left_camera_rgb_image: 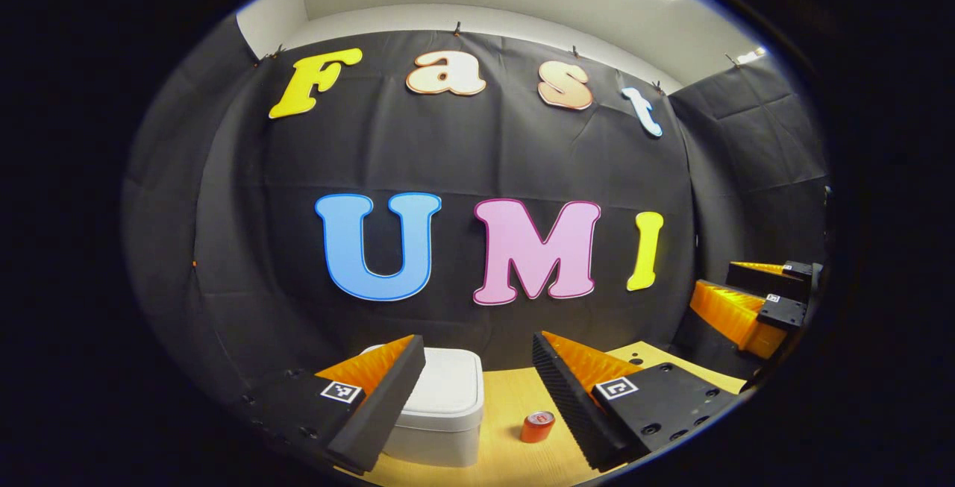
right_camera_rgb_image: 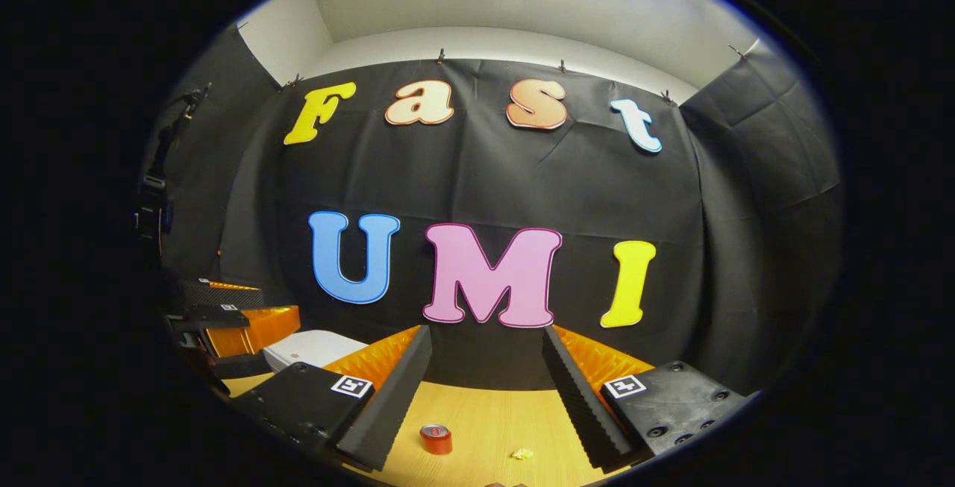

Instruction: Press the lid of the desktop garbage bin to open it, pick up the crumpled paper on the desktop and throw it into the bin, then pick up the pop can on the desktop and drop it into the bin, and finally close the garbage bin lid.

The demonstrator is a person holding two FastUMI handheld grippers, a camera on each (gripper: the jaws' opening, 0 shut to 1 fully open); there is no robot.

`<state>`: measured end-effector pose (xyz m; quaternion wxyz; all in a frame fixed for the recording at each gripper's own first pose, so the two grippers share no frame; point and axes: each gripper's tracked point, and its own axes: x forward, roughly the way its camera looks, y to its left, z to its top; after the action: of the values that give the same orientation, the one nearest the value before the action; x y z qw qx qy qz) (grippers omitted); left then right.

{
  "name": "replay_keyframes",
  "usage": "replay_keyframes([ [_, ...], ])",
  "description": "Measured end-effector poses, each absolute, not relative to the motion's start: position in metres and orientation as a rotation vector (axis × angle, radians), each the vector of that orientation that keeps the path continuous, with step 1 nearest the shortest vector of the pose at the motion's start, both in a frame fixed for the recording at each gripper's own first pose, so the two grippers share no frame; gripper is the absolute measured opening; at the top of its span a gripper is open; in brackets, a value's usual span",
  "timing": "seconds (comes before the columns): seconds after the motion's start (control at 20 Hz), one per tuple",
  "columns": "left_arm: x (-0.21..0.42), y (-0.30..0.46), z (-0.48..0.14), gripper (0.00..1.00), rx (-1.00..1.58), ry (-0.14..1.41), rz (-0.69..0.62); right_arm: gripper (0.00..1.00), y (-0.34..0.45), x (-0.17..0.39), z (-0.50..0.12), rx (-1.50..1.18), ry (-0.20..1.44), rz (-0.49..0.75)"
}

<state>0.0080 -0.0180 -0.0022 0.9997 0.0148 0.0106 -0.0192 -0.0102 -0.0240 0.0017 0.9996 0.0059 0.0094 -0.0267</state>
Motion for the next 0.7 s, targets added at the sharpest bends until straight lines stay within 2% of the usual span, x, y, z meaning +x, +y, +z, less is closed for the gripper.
replay_keyframes([
  [0.15,0.023,-0.006,-0.012,0.96,0.032,0.052,-0.014,0.96,-0.03,-0.01,-0.004,0.004,0.037,-0.06],
  [0.4,0.06,0.019,-0.041,0.63,0.038,0.133,-0.007,0.96,-0.041,-0.01,-0.025,-0.02,0.087,-0.071],
  [0.45,0.067,0.021,-0.052,0.62,0.042,0.161,-0.016,0.96,-0.044,-0.009,-0.03,-0.017,0.099,-0.076],
  [0.5,0.073,0.027,-0.061,0.51,0.046,0.187,-0.007,0.96,-0.047,-0.006,-0.034,-0.014,0.109,-0.081],
  [0.55,0.082,0.035,-0.075,0.28,0.046,0.221,-0.002,0.96,-0.05,-0.005,-0.038,-0.013,0.118,-0.086],
  [0.6,0.087,0.04,-0.084,0.22,0.042,0.244,0.002,0.96,-0.053,-0.003,-0.042,-0.015,0.125,-0.092],
  [0.65,0.096,0.055,-0.101,0.08,0.032,0.289,0.029,0.96,-0.058,0.002,-0.048,-0.018,0.137,-0.101],
  [0.7,0.1,0.061,-0.112,0.07,0.031,0.32,0.036,0.87,-0.06,0.004,-0.052,-0.018,0.145,-0.104],
])
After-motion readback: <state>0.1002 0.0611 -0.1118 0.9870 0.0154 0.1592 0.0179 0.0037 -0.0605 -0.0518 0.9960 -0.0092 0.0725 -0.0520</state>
